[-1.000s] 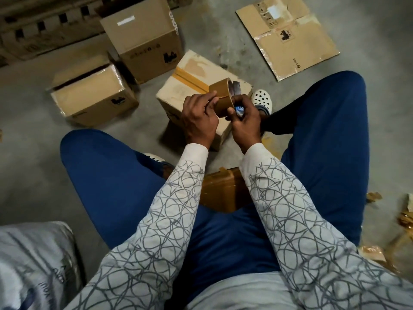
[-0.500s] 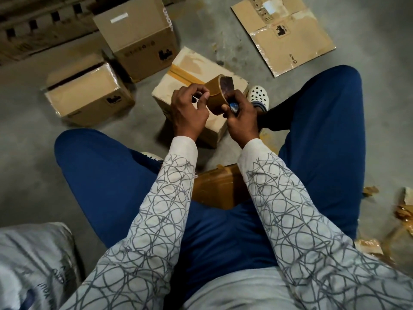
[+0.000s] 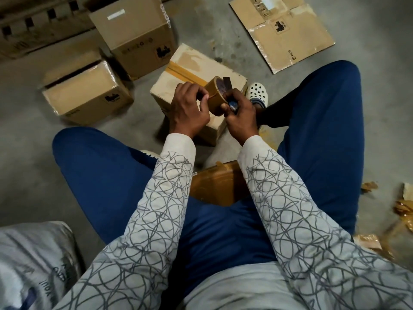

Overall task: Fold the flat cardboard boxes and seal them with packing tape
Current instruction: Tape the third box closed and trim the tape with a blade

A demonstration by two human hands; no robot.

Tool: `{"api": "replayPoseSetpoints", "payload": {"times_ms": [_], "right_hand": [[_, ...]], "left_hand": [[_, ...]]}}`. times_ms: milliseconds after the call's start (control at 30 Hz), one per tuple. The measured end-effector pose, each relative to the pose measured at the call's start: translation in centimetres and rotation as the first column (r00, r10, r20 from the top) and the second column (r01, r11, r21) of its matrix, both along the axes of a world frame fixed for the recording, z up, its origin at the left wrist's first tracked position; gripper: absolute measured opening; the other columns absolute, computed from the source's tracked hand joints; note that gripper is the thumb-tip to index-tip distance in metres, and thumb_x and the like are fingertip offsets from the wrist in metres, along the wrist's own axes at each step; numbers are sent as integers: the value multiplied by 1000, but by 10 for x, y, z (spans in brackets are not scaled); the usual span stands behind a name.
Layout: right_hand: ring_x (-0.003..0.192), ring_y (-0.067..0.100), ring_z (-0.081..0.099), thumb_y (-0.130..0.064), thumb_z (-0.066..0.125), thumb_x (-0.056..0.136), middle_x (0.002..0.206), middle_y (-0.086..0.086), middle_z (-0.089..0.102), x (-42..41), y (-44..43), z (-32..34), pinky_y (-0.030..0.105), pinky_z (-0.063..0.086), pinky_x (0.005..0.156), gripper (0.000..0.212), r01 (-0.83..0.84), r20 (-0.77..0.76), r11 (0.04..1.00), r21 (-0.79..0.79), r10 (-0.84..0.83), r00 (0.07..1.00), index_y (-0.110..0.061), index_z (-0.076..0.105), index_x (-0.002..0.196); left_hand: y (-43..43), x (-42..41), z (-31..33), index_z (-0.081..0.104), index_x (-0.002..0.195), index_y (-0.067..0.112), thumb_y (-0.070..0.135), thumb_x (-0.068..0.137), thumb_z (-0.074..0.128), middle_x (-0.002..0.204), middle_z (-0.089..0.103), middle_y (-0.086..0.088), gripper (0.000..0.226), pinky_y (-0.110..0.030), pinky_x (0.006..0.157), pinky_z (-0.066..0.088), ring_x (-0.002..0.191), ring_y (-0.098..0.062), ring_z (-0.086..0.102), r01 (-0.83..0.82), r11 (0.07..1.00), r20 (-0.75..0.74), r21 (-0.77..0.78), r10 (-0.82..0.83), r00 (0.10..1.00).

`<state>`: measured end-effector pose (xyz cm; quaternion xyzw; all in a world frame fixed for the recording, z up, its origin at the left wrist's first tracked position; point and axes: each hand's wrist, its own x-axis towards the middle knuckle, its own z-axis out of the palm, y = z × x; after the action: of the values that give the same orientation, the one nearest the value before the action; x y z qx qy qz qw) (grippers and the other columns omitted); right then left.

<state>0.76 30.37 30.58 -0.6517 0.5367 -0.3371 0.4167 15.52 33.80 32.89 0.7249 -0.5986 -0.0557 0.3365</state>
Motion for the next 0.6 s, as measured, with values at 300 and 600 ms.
{"api": "replayPoseSetpoints", "payload": {"times_ms": [300, 600], "right_hand": [[95, 17, 61, -1, 63, 84, 99, -2, 65, 0, 1, 0, 27, 49, 80, 21, -29, -40, 999, 38, 30, 999, -16, 63, 100], [96, 19, 60, 6, 59, 84, 101, 1, 63, 5, 7, -5, 24, 45, 77, 29, -29, -117, 999, 27, 32, 993, -11, 64, 106]], "left_hand": [[-2, -10, -1, 45, 93, 11, 16, 68, 48, 97, 46, -8, 26, -24, 73, 23, 93, -23, 40, 10, 965, 46, 261, -23, 999], [2, -16, -8, 37, 87, 17, 36, 54, 36, 88, 40, -2, 38, -29, 68, 23, 88, -22, 40, -44, 969, -3, 244, 46, 999]]}}
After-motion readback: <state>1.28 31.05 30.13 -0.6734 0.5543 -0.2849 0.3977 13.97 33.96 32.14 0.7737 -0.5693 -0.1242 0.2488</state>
